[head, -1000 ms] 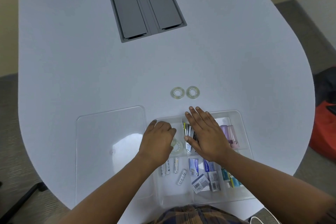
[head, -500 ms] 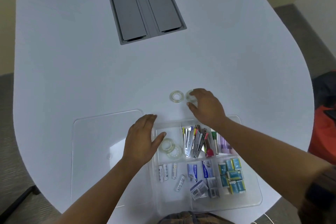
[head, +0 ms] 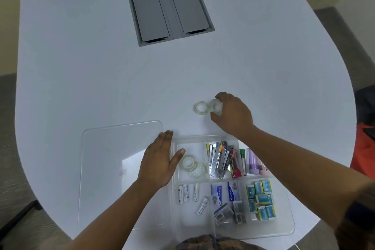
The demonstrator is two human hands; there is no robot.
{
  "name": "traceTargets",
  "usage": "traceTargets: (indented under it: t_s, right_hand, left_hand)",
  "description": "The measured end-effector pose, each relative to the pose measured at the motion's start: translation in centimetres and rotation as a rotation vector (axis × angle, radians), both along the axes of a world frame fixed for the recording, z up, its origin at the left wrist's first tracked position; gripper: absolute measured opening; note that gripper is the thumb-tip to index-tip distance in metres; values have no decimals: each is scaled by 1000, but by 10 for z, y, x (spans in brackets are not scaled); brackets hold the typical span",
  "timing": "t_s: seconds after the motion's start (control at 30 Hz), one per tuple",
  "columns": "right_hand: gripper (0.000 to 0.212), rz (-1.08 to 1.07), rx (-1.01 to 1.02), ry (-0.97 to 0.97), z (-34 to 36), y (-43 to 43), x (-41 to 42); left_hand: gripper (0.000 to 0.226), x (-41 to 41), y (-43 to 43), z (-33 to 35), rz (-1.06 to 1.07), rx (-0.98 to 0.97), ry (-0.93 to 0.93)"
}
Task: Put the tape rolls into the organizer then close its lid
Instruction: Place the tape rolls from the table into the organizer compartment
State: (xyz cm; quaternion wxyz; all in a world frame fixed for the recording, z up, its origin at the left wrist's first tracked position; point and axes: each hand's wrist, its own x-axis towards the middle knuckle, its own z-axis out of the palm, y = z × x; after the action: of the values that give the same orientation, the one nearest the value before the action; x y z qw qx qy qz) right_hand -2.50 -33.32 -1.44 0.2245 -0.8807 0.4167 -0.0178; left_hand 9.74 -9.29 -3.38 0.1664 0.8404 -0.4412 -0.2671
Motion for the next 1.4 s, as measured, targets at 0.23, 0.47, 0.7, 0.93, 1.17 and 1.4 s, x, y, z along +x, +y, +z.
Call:
traceTargets:
  t_s: [0.23,0.47,0.7,0.93,1.17,1.4]
  right_hand:
    - [22,278,53,-172,23,84,-31]
    - [22,431,-59,16,13,124,-43]
    - [24,419,-36,7,14,126,-41]
    - [15,298,12,-144,29,86,-18]
    - [25,188,16,12,21,27,8]
    - [59,227,115,137,-8,16,26]
  left_hand:
    - [78,-2,5,-9,35,31,15]
    - [69,-3,7,-12,31,17,11]
    - [68,-5,8,-14,71,7,68]
    - [69,-4,9,-12,86,-70,86]
    - [70,6,33,-20,158,-138,-64]
    - [79,6,71,-49,46,102,-207]
